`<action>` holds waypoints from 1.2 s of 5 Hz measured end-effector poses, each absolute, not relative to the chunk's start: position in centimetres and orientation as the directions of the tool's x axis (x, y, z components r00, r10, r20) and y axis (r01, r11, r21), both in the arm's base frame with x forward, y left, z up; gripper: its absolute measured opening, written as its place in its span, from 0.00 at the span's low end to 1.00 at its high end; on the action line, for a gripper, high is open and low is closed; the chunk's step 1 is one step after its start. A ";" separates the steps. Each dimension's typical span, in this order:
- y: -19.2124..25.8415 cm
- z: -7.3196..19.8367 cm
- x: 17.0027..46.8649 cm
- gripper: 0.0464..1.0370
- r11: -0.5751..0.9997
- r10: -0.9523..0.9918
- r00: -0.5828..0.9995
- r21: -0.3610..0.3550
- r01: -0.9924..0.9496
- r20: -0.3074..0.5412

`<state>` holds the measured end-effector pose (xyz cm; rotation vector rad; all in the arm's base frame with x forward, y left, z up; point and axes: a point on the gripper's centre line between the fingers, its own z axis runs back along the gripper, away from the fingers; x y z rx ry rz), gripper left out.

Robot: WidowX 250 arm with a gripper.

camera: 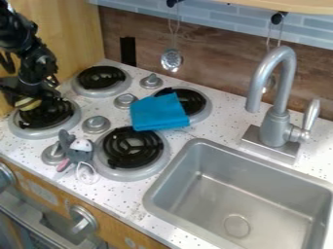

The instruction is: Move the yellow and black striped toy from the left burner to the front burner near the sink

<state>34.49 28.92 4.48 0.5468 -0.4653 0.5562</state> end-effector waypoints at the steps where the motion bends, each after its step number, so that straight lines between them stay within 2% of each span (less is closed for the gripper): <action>1: 29.3 4.5 35.0 0.93 0.708 0.375 0.744 0.347 -0.615 0.554; 2: 30.1 4.3 35.5 0.70 0.686 0.394 0.717 0.335 -0.646 0.575; 3: 30.7 4.2 35.6 0.56 0.669 0.390 0.707 0.346 -0.658 0.590; 4: 31.0 4.1 35.7 0.50 0.663 0.382 0.706 0.355 -0.659 0.596; 5: 30.6 3.7 35.6 0.49 0.674 0.349 0.729 0.382 -0.632 0.589; 6: 28.6 3.8 35.1 0.43 0.709 0.308 0.757 0.392 -0.587 0.577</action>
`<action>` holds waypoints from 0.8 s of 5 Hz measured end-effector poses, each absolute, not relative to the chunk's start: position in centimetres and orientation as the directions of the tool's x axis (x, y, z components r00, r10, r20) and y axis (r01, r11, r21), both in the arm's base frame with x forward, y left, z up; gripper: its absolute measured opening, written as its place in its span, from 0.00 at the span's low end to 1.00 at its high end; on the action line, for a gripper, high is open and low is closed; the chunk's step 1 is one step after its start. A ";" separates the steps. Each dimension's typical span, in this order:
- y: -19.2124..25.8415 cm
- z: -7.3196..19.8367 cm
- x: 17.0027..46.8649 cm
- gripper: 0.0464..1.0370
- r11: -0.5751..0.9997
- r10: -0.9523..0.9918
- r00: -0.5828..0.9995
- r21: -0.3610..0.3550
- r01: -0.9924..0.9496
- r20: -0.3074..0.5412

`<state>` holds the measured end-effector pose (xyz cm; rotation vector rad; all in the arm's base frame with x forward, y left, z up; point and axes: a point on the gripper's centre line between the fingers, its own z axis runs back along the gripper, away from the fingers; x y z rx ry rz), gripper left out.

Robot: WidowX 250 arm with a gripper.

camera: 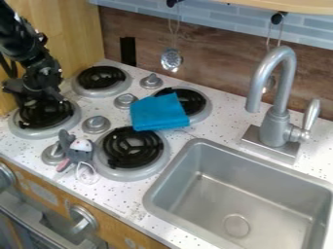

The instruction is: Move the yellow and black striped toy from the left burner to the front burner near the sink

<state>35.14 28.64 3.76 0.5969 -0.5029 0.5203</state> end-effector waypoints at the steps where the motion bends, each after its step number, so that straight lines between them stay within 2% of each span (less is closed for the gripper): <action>1: 25.8 4.1 34.6 0.36 0.739 0.294 0.764 0.371 -0.562 0.574; 2: 23.5 5.8 33.6 0.34 0.737 0.286 0.742 0.356 -0.575 0.606; 4: 15.7 7.2 33.4 0.33 0.806 0.186 0.759 0.345 -0.481 0.624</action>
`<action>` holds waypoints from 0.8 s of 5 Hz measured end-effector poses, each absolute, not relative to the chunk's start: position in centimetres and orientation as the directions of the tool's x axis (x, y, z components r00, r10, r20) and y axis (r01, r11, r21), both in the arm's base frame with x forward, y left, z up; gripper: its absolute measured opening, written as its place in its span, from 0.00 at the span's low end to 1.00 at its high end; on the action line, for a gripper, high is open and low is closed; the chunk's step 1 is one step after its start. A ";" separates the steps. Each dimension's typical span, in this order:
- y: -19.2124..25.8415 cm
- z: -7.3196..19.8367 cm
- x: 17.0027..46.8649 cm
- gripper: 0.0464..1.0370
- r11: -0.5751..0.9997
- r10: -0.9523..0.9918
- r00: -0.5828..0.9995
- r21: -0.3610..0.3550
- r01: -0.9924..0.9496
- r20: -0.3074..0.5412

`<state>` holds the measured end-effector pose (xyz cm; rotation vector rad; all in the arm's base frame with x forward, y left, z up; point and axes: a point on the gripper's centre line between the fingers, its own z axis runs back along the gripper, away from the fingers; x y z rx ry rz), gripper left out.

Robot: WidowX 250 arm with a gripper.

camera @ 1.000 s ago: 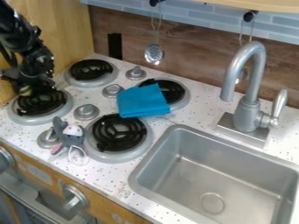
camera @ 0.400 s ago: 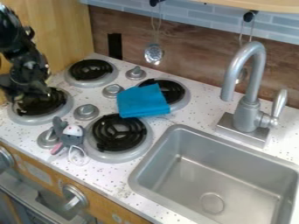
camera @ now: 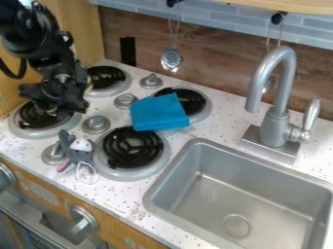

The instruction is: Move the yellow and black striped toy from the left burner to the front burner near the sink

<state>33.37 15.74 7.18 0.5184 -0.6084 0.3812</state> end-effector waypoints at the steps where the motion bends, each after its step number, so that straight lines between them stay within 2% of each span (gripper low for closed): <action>1: 11.8 6.8 32.9 0.33 0.856 0.126 0.775 0.327 -0.400 0.619; 2: 7.9 5.6 32.7 0.33 0.899 0.066 0.799 0.311 -0.307 0.597; 3: 5.3 4.5 31.7 0.33 0.912 0.010 0.808 0.326 -0.249 0.590; 4: 4.2 4.4 31.7 0.35 0.915 -0.032 0.801 0.341 -0.217 0.597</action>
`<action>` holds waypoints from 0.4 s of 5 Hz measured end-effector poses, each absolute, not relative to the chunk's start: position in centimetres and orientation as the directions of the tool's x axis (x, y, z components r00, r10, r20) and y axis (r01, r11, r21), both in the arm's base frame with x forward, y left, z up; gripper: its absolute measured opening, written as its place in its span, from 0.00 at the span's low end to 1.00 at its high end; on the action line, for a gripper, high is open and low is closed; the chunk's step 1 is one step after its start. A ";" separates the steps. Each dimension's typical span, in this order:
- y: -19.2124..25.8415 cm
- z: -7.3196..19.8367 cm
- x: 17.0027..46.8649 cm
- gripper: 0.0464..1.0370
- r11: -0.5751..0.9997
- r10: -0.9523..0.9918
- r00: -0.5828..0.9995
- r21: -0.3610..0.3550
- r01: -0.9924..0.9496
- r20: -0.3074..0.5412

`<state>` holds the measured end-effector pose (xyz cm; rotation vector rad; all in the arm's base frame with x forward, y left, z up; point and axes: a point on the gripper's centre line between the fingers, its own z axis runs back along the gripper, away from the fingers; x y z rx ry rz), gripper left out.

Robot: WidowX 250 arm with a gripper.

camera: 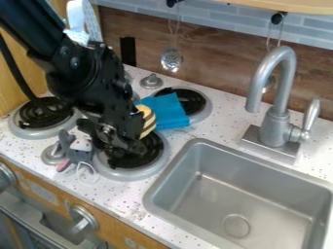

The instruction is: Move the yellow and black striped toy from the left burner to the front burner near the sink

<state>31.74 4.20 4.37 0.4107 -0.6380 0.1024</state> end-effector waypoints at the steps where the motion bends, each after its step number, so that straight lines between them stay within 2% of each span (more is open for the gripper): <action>1: 4.3 3.0 32.0 0.42 0.912 -0.049 0.827 0.362 -0.190 0.560; 2: 4.9 3.2 32.6 0.74 0.910 -0.032 0.830 0.360 -0.206 0.557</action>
